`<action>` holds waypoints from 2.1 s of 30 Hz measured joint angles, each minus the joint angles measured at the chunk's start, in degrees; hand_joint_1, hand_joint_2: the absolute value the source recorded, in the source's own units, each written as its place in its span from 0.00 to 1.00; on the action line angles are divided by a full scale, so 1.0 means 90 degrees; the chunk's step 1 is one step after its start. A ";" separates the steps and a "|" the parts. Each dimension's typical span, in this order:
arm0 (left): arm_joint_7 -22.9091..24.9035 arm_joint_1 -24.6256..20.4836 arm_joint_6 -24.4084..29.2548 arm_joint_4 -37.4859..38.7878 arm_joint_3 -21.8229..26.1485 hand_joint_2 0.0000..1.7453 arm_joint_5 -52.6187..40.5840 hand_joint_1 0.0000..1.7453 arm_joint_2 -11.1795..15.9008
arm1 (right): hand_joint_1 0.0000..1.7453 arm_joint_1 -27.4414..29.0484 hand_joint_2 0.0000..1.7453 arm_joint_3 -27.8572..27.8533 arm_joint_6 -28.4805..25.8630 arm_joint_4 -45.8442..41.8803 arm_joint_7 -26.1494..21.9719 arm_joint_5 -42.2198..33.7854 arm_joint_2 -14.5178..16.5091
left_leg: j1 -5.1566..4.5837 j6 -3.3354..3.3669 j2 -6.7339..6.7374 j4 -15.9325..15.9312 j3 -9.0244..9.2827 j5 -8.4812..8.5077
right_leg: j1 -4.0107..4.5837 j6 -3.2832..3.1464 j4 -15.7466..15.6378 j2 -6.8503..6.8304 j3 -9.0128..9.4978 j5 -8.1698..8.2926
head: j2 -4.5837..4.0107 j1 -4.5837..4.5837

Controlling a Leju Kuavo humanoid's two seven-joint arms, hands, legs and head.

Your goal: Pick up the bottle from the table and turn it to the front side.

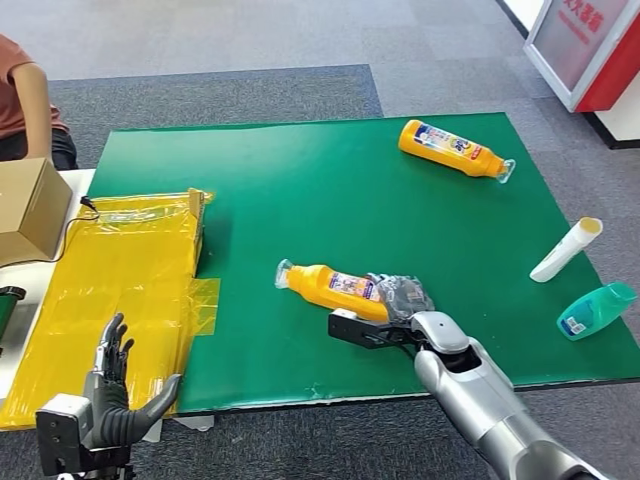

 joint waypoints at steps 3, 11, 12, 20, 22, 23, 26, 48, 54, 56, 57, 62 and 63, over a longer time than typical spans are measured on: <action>-0.0031 0.0001 -0.0021 0.0000 0.0000 1.00 0.0052 0.00 -0.0001 | 1.00 0.0118 1.00 -0.0138 -0.0130 -0.0172 -0.0323 -0.0525 -0.0001 | 0.0000 0.0000 0.0000 0.0000 -0.0002 0.0000 | 0.0000 0.0000 0.0000 -0.0001 -0.0002 0.0000 | 0.0000 -0.0001; -0.0118 -0.0008 -0.0102 0.0000 -0.0012 1.00 0.0088 0.00 0.0001 | 1.00 0.0522 1.00 -0.0618 -0.0666 -0.1058 -0.0980 -0.1111 0.0001 | -0.0002 0.0001 0.0000 0.0000 -0.0007 -0.0005 | -0.0001 0.0002 0.0000 -0.0001 -0.0005 -0.0003 | 0.0000 -0.0001; -0.0118 -0.0011 -0.0101 0.0000 -0.0017 1.00 0.0088 0.00 0.0001 | 1.00 0.0559 1.00 -0.0661 -0.0690 -0.1164 -0.1015 -0.1135 0.0002 | -0.0002 0.0001 0.0000 0.0000 -0.0007 -0.0006 | -0.0001 0.0002 0.0000 -0.0001 -0.0006 -0.0003 | 0.0000 0.0000; -0.0098 -0.0080 0.0090 -0.0007 -0.0197 1.00 0.0083 0.00 0.0048 | 1.00 0.0920 1.00 -0.1164 -0.0903 -0.2131 -0.1492 -0.2111 0.0333 | -0.0002 -0.0001 0.0000 0.0000 -0.0008 -0.0004 | -0.0001 0.0001 0.0000 0.0000 -0.0009 -0.0004 | 0.0000 0.0000; -0.0082 -0.0122 0.0153 -0.0020 -0.0288 1.00 0.0106 0.00 0.0081 | 1.00 0.1019 1.00 -0.1329 -0.0874 -0.2457 -0.1668 -0.2653 0.0526 | -0.0001 -0.0002 0.0000 0.0000 -0.0008 -0.0004 | -0.0001 0.0001 0.0000 0.0000 -0.0010 -0.0004 | 0.0000 0.0000; -0.0073 -0.0151 0.0184 -0.0027 -0.0335 1.00 0.0123 0.00 0.0101 | 1.00 0.1058 1.00 -0.1401 -0.0815 -0.2599 -0.1746 -0.2921 0.0611 | -0.0001 -0.0002 0.0000 0.0000 -0.0008 -0.0003 | -0.0001 0.0001 0.0000 0.0000 -0.0010 -0.0004 | 0.0000 0.0000; -0.0049 -0.0259 0.0300 -0.0036 -0.0495 1.00 0.0188 0.00 0.0192 | 1.00 0.1179 1.00 -0.1585 -0.0448 -0.2961 -0.2029 -0.3898 0.0807 | -0.0001 -0.0002 0.0000 0.0000 -0.0008 -0.0003 | 0.0000 0.0001 0.0000 0.0000 -0.0010 -0.0004 | 0.0000 0.0001; -0.0092 -0.0578 0.0795 0.0044 -0.1411 1.00 0.0397 0.00 0.0766 | 1.00 0.1585 1.00 -0.2091 0.1126 -0.3709 -0.2947 -0.7247 0.1278 | -0.0004 -0.0001 0.0001 0.0000 -0.0009 -0.0005 | -0.0003 0.0001 0.0000 0.0000 -0.0010 -0.0005 | 0.0000 0.0000; 0.0157 -0.0638 0.0172 0.0095 -0.1605 1.00 0.1912 0.00 0.0889 | 1.00 0.1568 1.00 -0.2080 0.1043 -0.3640 -0.2967 -0.7219 0.1377 | -0.0004 -0.0001 0.0001 0.0000 -0.0009 -0.0004 | -0.0004 0.0001 0.0000 0.0000 -0.0010 -0.0004 | 0.0000 -0.0001; 0.0458 -0.0677 -0.0297 0.0157 -0.1728 1.00 0.3260 0.00 0.0952 | 1.00 0.1517 1.00 -0.2041 0.0939 -0.3501 -0.3004 -0.7178 0.1445 | -0.0004 -0.0002 0.0001 0.0000 -0.0010 -0.0004 | -0.0003 0.0001 0.0000 0.0001 -0.0010 -0.0004 | 0.0000 -0.0001; 0.0580 -0.0699 -0.0450 0.0201 -0.1790 1.00 0.3833 0.00 0.0985 | 1.00 0.1483 1.00 -0.2016 0.0890 -0.3415 -0.3025 -0.7178 0.1480 | -0.0004 -0.0002 0.0001 -0.0001 -0.0010 -0.0004 | -0.0003 0.0000 0.0000 0.0001 -0.0011 -0.0004 | 0.0000 -0.0001; 0.0756 -0.0920 -0.0918 0.0372 -0.2311 1.00 0.4898 0.00 0.1297 | 1.00 0.1296 1.00 -0.1890 0.0655 -0.3044 -0.3143 -0.7157 0.1573 | -0.0003 -0.0003 0.0000 0.0000 -0.0010 -0.0001 | -0.0002 0.0001 0.0001 -0.0001 -0.0010 -0.0004 | 0.0000 -0.0001; 0.0788 -0.1006 -0.1022 0.0381 -0.2451 1.00 0.4990 0.00 0.1375 | 1.00 0.1261 1.00 -0.1870 0.0611 -0.2984 -0.3175 -0.7126 0.1579 | -0.0003 -0.0003 -0.0001 0.0000 -0.0010 -0.0001 | -0.0002 0.0001 0.0001 0.0000 -0.0010 -0.0003 | 0.0000 -0.0001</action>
